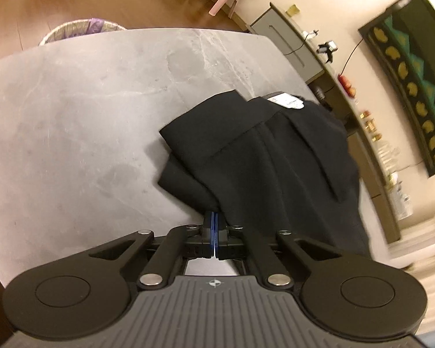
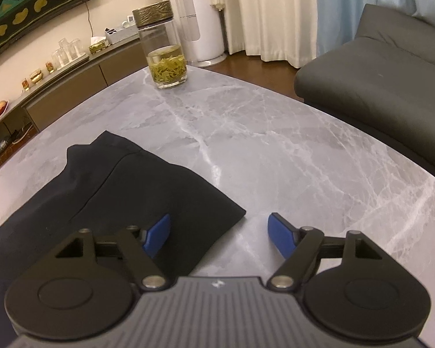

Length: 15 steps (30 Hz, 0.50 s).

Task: Fold clothes
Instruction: 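Open the left gripper and smooth the folded trousers flat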

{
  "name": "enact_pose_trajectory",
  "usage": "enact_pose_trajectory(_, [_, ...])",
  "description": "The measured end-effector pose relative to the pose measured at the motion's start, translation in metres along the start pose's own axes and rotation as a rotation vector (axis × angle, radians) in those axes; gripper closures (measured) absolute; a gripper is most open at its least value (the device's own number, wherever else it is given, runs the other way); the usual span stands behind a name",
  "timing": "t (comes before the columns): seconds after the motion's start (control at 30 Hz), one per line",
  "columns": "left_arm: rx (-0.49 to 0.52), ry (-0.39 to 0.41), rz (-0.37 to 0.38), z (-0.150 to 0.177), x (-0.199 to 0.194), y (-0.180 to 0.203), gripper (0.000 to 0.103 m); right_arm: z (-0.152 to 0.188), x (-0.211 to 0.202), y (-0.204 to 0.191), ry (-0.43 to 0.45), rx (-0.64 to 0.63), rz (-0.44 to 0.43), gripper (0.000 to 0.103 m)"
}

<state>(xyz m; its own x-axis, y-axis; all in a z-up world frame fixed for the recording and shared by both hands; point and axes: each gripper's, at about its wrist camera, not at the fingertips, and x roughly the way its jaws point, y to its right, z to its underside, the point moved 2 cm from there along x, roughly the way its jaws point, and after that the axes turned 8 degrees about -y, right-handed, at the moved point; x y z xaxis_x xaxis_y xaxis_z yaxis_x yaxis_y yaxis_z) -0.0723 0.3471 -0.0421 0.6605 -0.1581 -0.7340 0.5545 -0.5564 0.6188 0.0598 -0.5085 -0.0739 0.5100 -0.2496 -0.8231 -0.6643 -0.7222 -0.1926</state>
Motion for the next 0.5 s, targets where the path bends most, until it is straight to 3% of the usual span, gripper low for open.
enact_pose_trajectory(0.03, [-0.011,-0.002,0.021,0.002,-0.004,0.0,0.103,-0.001,-0.001,0.003,-0.002,0.016,-0.008,0.028])
enact_pose_trajectory(0.1, [-0.012,0.01,0.05,0.006,-0.013,0.001,0.093,-0.001,-0.004,0.01,-0.007,0.057,-0.031,0.029])
enact_pose_trajectory(0.13, [-0.005,0.021,0.066,0.008,-0.017,0.003,0.069,-0.001,-0.006,0.016,-0.009,0.09,-0.053,0.029])
enact_pose_trajectory(0.17, [-0.005,0.031,0.076,0.009,-0.02,0.004,0.037,0.0,-0.008,0.023,-0.013,0.128,-0.079,0.028])
enact_pose_trajectory(0.23, [-0.017,0.024,0.069,0.008,-0.017,0.006,0.017,0.001,-0.011,0.033,-0.015,0.183,-0.122,0.028])
enact_pose_trajectory(0.33, [-0.032,0.004,0.057,0.008,-0.011,0.01,0.016,0.004,-0.011,0.035,-0.013,0.176,-0.131,0.027])
enact_pose_trajectory(0.5, [-0.006,0.0,0.064,0.005,0.004,0.023,0.001,0.007,-0.005,0.009,-0.015,0.026,-0.109,0.013])
